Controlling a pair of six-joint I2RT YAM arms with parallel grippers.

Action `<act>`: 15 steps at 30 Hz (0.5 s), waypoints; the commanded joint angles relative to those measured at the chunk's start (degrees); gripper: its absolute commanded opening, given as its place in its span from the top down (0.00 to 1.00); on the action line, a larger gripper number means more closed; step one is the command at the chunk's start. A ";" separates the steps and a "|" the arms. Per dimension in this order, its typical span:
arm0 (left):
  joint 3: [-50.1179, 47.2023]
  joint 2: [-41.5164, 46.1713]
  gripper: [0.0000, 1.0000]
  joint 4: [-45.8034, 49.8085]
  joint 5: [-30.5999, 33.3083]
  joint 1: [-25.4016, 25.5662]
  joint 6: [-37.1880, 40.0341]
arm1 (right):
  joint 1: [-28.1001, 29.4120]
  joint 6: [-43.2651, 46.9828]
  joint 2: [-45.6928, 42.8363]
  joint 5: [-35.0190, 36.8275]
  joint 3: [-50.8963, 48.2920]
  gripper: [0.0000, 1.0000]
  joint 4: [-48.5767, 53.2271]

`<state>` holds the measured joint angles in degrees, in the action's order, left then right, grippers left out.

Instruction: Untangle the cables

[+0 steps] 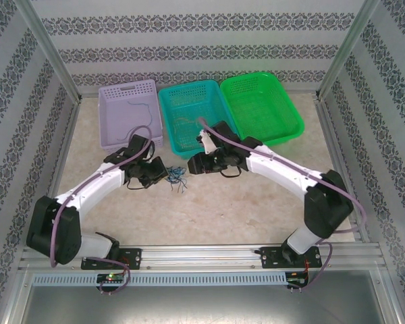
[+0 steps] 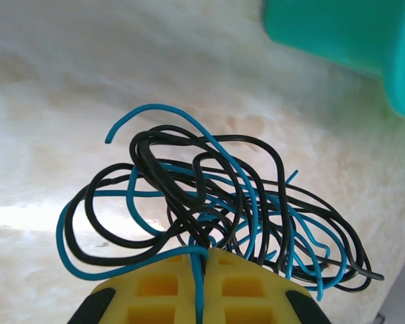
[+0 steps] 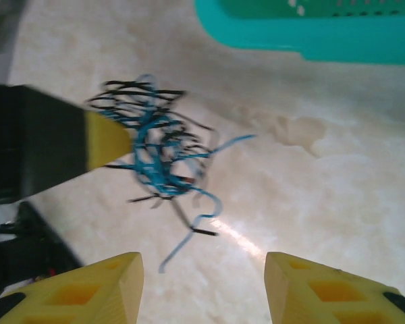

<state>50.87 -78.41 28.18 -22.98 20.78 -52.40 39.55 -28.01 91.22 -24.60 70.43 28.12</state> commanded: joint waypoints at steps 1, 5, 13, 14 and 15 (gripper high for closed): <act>4.11 -2.95 1.00 -2.43 -3.74 3.47 6.78 | 0.69 -2.40 -0.59 -3.43 -3.12 0.48 -1.76; 8.73 -7.23 1.00 -0.66 -3.67 7.39 10.29 | 0.63 -3.79 0.77 -2.91 -3.13 0.47 -1.55; 9.36 -7.61 1.00 -4.40 -4.06 10.54 9.95 | 0.51 -5.07 2.84 2.32 -4.94 0.65 0.03; 9.05 -7.09 1.00 -4.91 -4.34 10.61 9.96 | 0.27 -5.08 2.74 3.11 -5.21 0.69 0.47; 8.71 -6.53 1.00 -5.21 -4.50 10.60 10.04 | -0.03 -5.06 2.52 3.89 -5.66 0.73 0.68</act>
<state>59.22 -86.56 26.33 -25.82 30.65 -44.16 39.62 -32.58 94.08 -23.94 65.84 28.01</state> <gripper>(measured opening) 0.053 0.298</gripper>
